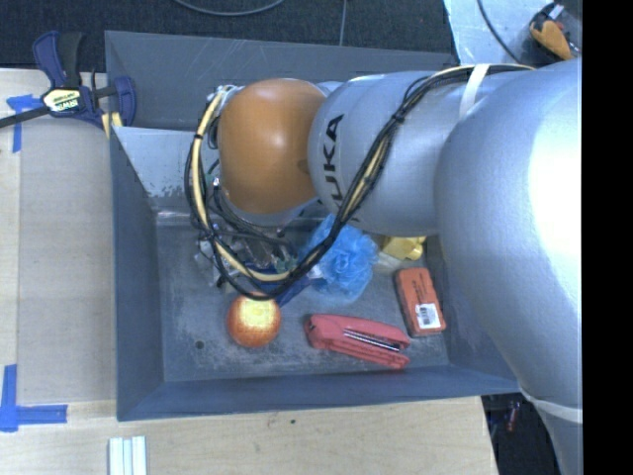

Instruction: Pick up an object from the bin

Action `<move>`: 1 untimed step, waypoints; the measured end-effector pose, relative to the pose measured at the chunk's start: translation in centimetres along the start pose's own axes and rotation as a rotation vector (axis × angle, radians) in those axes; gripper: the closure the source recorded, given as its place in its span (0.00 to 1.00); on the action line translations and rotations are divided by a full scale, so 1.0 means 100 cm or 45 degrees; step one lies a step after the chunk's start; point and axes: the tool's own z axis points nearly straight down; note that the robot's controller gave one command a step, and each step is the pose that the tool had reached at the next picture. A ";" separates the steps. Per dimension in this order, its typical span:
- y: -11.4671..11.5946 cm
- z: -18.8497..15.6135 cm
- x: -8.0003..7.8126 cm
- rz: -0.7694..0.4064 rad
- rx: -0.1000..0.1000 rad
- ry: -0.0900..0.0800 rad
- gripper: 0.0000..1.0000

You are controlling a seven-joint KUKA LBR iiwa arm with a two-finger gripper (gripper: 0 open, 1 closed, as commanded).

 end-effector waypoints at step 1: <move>0.000 -0.005 -0.002 0.003 0.000 -0.011 1.00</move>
Offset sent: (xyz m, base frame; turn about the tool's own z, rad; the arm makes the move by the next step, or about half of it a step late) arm -0.0355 -0.0395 -0.0525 -0.1994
